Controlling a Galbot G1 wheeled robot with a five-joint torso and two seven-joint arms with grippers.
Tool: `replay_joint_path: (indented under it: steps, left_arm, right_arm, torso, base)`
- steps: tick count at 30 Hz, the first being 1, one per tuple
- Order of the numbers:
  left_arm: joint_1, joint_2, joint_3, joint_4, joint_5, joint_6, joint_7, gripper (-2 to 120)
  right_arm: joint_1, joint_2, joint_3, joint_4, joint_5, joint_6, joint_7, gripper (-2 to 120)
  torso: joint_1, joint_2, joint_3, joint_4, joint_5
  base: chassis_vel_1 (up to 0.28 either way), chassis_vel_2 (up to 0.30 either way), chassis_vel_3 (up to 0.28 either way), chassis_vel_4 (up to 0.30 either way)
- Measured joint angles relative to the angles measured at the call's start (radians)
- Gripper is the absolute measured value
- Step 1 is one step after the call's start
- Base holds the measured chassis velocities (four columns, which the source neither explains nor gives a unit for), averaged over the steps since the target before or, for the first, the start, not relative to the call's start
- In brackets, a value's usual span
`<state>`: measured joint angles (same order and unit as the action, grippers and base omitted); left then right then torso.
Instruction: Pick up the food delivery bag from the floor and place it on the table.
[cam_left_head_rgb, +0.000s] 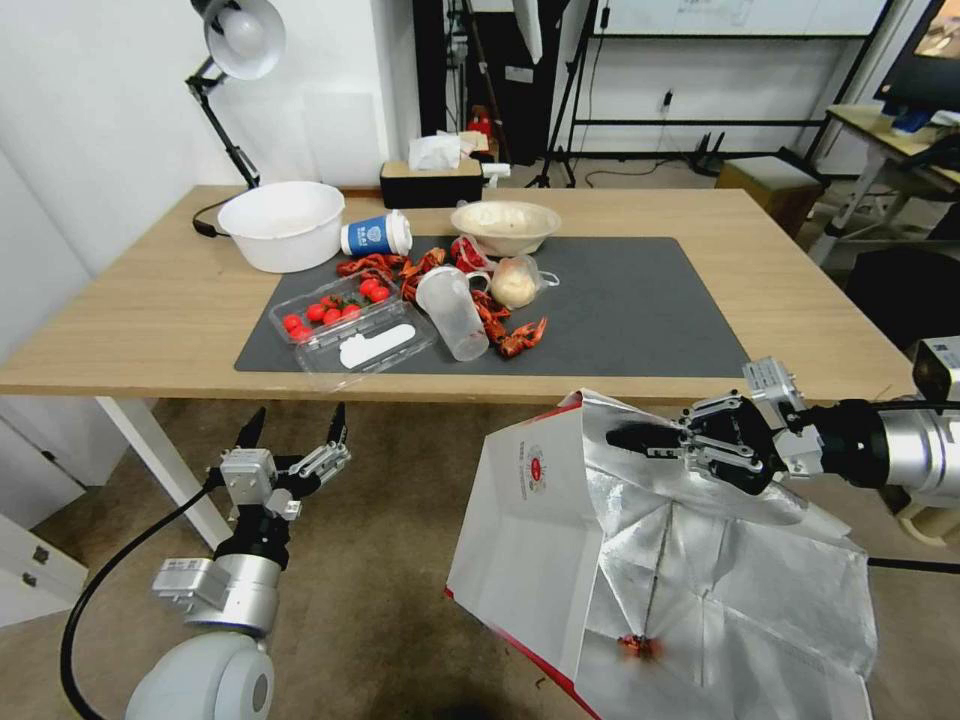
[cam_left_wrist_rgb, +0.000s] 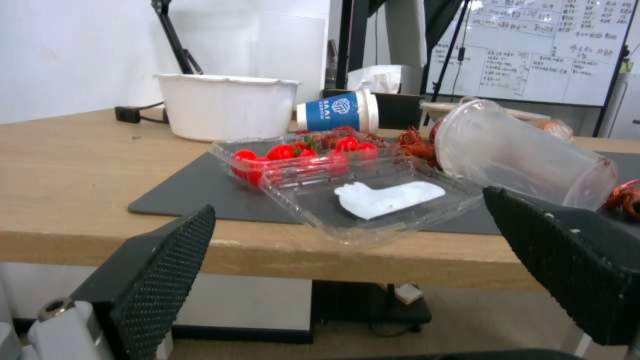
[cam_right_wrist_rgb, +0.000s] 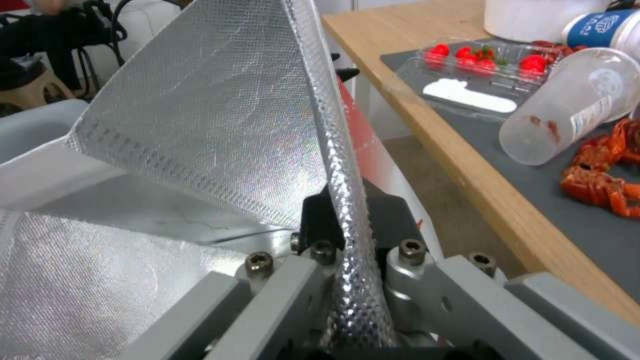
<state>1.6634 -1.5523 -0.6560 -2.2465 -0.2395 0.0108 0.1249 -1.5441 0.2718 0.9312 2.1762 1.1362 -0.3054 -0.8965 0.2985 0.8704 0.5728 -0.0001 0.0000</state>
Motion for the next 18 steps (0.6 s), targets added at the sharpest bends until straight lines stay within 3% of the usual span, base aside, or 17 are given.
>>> replay_joint_path:
  steps: [18]
  left_arm:
    - [-0.001, 0.000, 0.000, 0.001, 0.000, 0.000, 0.000, 100]
  right_arm:
    - [0.000, 0.001, 0.000, -0.001, -0.001, 0.000, 0.000, 0]
  torso:
    - [0.026, 0.062, 0.035, 0.0000, 0.0000]
  base:
    - [0.000, 0.000, 0.000, 0.000]
